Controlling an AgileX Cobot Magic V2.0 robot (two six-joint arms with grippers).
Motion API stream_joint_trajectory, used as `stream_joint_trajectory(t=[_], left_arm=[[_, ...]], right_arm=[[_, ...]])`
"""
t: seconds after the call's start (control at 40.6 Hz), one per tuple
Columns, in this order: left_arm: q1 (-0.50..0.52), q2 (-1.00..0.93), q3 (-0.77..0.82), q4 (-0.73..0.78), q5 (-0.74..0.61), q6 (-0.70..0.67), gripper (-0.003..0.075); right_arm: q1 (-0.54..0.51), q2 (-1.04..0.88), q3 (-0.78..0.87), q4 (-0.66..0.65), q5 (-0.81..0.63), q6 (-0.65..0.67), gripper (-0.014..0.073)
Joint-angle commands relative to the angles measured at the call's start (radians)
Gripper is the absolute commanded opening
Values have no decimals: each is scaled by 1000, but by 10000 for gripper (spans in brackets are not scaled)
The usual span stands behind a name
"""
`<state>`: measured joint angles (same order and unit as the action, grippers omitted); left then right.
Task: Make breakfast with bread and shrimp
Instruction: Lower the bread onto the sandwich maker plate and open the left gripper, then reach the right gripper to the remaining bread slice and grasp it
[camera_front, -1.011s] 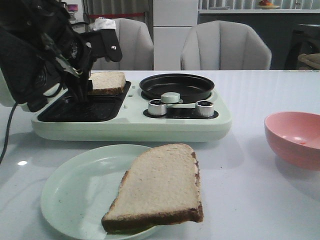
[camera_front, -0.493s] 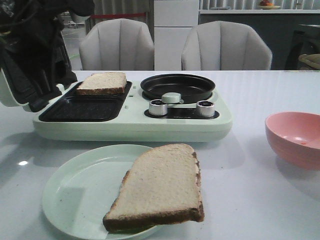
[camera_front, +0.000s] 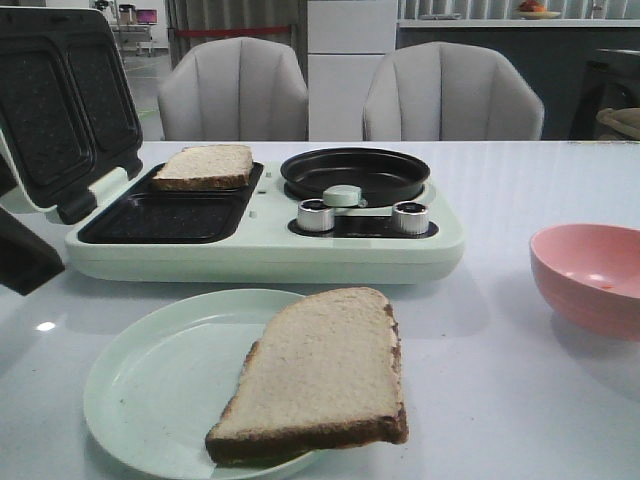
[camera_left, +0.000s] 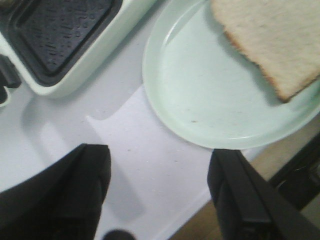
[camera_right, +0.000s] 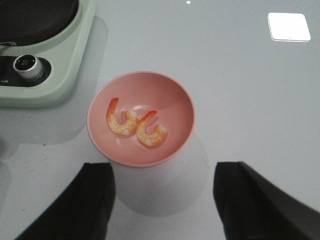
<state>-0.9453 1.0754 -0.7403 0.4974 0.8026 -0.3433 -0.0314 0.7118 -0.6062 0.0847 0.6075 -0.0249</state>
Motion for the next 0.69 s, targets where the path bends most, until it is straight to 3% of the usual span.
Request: stream_joint_trajectory(t=[0.0,0.321,0.518,0.666], left_arm=[[-35,-114,-25,-99,-10,28,476],[-85,-408,-25,-294,-10,45,476],[-85,-494,-25,-302,-10,45,476],[-85,-496,-24,-302,-10,45,476]], right_arm=[[-4,2,-37,0,-75,-6,536],[-4,4,-37,21,-134,-6,536],[22,62,-37,245,37,-18,536],[132,199,-37,458,115,-159,536]])
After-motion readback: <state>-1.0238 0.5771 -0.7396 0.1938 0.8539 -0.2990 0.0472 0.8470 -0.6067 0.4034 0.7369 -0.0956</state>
